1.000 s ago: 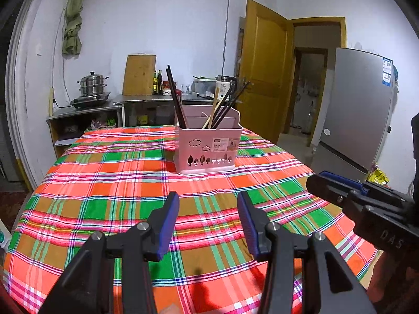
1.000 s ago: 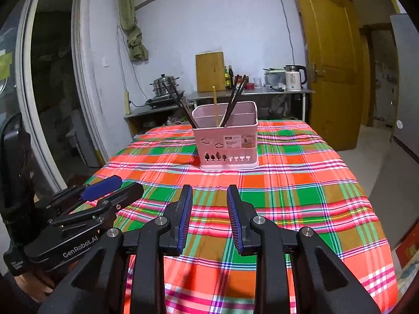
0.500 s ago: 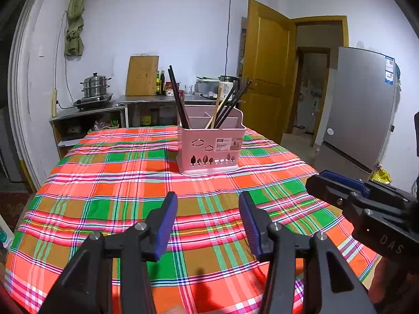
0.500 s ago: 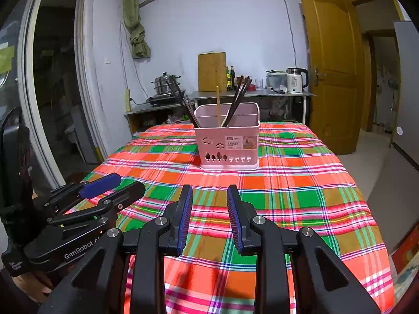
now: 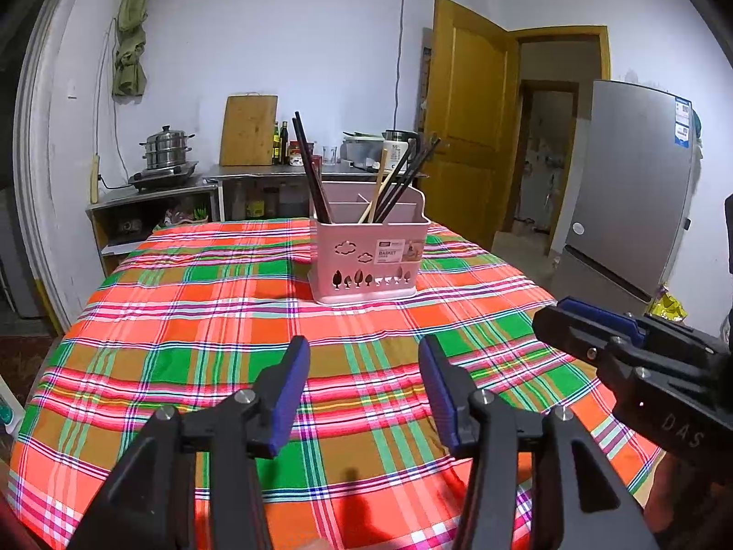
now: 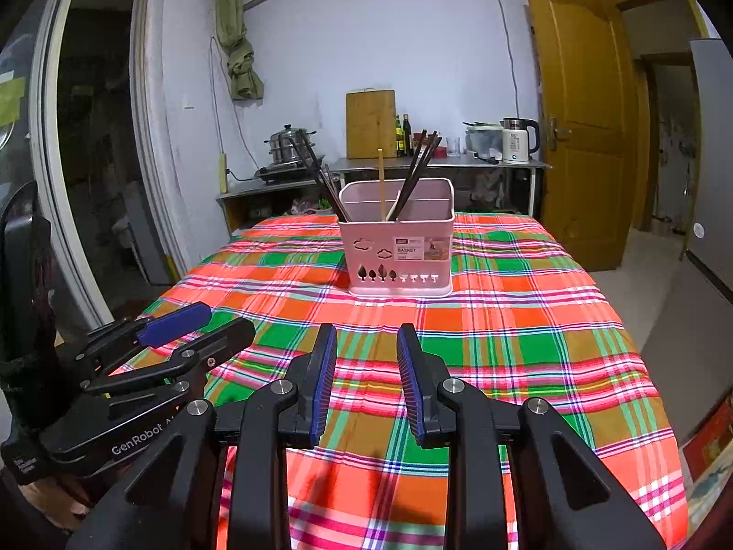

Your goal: Organize utensils

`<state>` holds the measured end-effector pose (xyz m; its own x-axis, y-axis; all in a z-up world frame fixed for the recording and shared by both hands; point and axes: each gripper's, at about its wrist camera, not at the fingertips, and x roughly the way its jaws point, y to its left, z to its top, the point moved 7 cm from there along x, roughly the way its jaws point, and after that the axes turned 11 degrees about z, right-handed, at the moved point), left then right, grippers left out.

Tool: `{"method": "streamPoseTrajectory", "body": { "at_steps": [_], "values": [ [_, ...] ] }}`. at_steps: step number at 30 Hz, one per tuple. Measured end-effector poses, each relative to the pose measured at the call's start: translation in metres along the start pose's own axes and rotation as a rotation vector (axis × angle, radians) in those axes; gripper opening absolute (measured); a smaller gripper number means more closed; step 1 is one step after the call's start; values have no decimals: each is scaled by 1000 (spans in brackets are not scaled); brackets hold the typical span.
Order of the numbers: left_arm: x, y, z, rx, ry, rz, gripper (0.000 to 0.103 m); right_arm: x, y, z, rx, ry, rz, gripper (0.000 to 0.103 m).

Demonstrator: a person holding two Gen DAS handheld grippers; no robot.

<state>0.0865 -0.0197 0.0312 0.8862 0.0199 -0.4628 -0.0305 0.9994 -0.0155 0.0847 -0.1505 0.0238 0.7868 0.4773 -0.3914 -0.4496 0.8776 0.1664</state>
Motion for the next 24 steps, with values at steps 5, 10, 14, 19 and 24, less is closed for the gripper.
{"method": "streamPoseTrajectory", "body": {
  "at_steps": [5,10,14,19,24],
  "values": [
    [1,0,0,1,0,3,52,0,0,0,0,0,0,28],
    [2,0,0,4,1,4,52,0,0,0,1,2,0,28],
    [2,0,0,2,1,5,52,0,0,1,1,1,-2,28],
    [2,-1,-1,3,5,9,52,0,-1,1,2,1,-4,28],
    [2,0,-2,3,8,7,52,0,-1,1,1,3,-5,28]
  ]
}}
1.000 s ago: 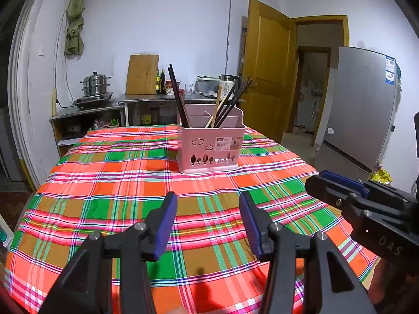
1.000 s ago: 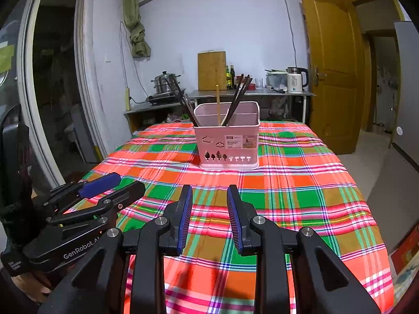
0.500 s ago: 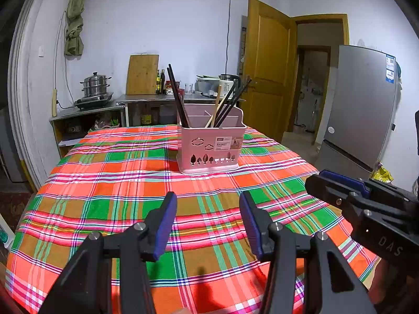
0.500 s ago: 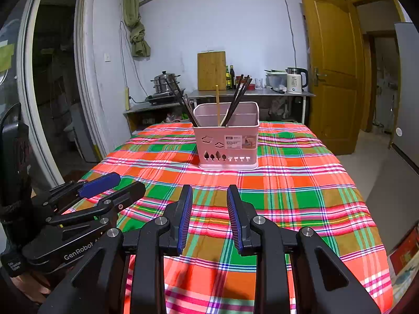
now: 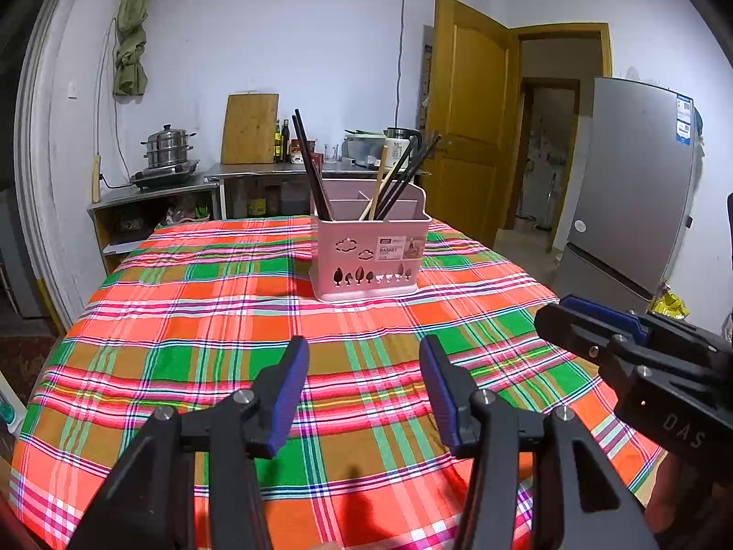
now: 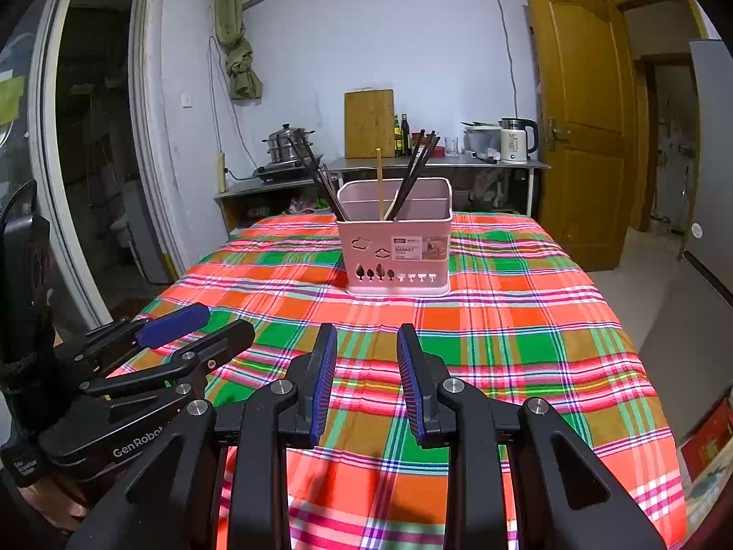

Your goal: Organize utensils

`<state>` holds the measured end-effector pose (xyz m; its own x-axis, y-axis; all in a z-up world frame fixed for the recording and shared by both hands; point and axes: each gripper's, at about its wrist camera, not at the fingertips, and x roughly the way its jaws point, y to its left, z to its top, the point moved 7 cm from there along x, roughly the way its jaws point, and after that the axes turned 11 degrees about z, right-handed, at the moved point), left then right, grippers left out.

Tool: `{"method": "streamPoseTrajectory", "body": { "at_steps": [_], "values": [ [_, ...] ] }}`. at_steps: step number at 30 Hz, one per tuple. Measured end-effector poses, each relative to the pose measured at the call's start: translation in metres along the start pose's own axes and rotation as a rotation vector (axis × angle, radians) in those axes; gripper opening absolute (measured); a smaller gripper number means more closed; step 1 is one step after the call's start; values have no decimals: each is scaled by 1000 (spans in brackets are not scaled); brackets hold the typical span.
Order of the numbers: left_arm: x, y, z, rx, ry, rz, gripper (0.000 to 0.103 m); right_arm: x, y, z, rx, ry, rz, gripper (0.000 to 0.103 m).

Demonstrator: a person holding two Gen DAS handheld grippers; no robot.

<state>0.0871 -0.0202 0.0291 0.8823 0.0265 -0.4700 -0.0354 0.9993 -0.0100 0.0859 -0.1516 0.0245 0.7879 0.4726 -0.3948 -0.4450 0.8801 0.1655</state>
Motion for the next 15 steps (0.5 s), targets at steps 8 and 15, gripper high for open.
{"method": "streamPoseTrajectory", "body": {
  "at_steps": [8,15],
  "values": [
    [0,1,-1,0,1,1,52,-1,-1,-1,-2,-2,-2,28],
    [-1,-1,-4,10,6,0,52,-1,-2,-2,0,-1,-2,28]
  ]
}}
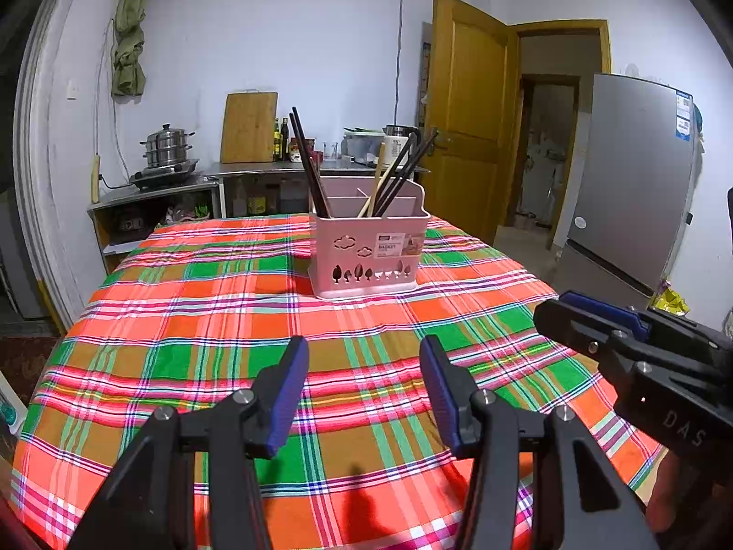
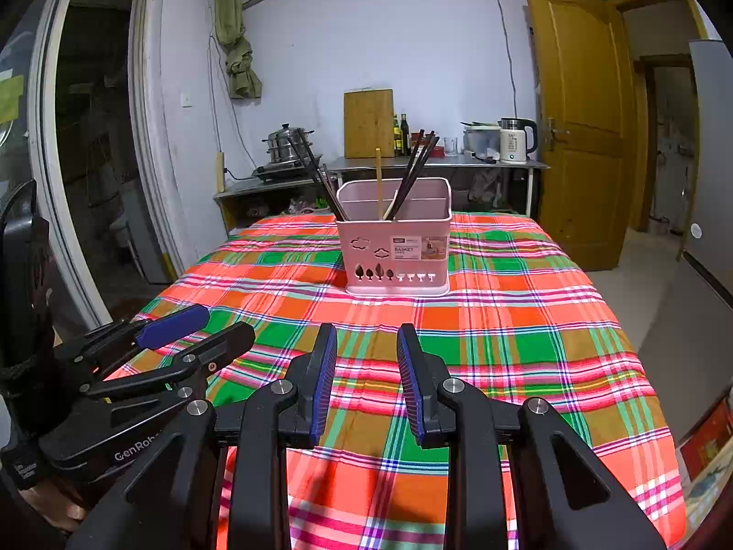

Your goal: Organize utensils

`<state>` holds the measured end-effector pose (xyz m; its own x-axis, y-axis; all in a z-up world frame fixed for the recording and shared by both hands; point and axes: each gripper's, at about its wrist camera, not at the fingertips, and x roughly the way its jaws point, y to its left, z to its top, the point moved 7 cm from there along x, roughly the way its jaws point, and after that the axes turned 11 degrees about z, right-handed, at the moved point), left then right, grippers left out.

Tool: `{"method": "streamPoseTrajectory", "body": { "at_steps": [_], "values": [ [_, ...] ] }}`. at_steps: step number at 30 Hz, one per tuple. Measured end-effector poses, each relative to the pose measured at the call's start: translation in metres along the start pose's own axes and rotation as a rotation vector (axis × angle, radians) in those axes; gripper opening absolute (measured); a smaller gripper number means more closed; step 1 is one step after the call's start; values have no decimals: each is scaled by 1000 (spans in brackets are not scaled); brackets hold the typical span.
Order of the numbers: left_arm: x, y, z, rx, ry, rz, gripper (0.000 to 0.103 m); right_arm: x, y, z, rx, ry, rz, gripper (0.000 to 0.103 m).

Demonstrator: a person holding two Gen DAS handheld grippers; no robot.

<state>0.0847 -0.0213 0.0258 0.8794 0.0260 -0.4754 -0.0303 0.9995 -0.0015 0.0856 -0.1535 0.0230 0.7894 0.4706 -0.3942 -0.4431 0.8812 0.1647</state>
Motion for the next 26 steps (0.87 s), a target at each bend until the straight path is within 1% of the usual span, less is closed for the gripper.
{"method": "streamPoseTrajectory", "body": {
  "at_steps": [6,10,26],
  "values": [
    [0,-6,-1,17,3,-3,52,0,1,0,-1,1,-1,28],
    [-1,-8,-2,31,-2,6,55,0,1,-1,-1,2,1,28],
    [-3,-12,-2,17,5,-21,56,0,0,-2,2,3,-3,28]
  ]
}}
